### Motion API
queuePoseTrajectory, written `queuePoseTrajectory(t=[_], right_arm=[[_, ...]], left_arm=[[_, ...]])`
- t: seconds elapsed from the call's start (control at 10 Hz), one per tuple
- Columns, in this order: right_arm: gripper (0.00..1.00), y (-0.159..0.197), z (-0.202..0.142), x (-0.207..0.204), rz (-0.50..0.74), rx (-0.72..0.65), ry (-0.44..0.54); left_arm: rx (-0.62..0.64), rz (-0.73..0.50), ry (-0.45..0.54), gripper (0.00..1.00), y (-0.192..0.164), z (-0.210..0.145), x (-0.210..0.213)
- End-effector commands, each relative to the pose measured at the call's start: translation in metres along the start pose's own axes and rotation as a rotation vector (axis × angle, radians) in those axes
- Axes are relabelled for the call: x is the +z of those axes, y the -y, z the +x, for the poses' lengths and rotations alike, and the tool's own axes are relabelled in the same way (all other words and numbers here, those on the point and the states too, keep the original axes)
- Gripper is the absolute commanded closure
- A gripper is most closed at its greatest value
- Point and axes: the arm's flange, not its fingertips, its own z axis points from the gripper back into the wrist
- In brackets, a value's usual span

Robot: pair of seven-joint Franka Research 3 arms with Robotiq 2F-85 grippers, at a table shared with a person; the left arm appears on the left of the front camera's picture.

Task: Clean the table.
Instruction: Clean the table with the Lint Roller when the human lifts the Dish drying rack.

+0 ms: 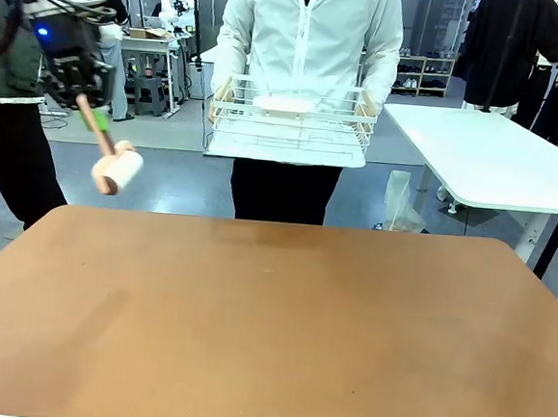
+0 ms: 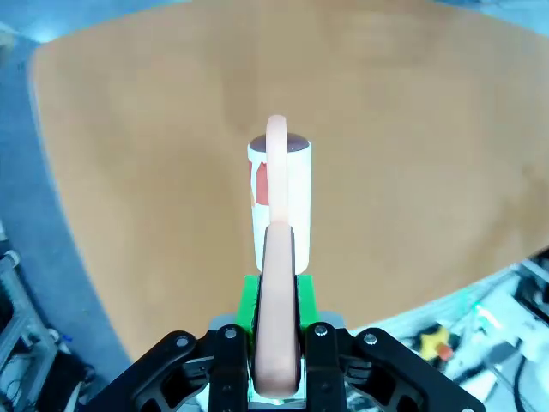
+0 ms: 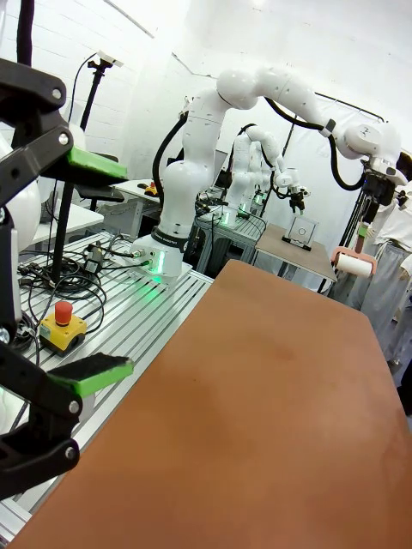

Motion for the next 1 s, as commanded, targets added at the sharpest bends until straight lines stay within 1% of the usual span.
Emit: queuePoseTrajectory(t=[0.0,0.1,0.2,0.3,0.4,0.9], right_arm=[[0.0,-0.003,0.0,0.0,0.007,0.014,0.003],[0.0,-0.003,0.0,0.0,0.007,0.014,0.003],[0.0,-0.003,0.0,0.0,0.007,0.014,0.003],[0.0,-0.003,0.0,0.0,0.007,0.014,0.003],[0.0,-0.003,0.0,0.0,0.007,0.014,0.003],[0.0,-0.003,0.0,0.0,0.007,0.014,0.003]], left_arm=[[0.105,0.047,0.053,0.79,-0.025,-0.014,-0.008],[0.098,0.032,0.059,0.79,-0.026,-0.023,-0.01],[0.1,0.031,0.064,0.79,-0.023,-0.024,-0.013],[0.119,0.073,0.1,0.79,-0.017,-0.023,-0.025],[0.077,0.045,0.034,0.79,-0.039,-0.012,-0.004],[0.077,0.045,0.034,0.79,-0.039,-0.012,-0.004]])
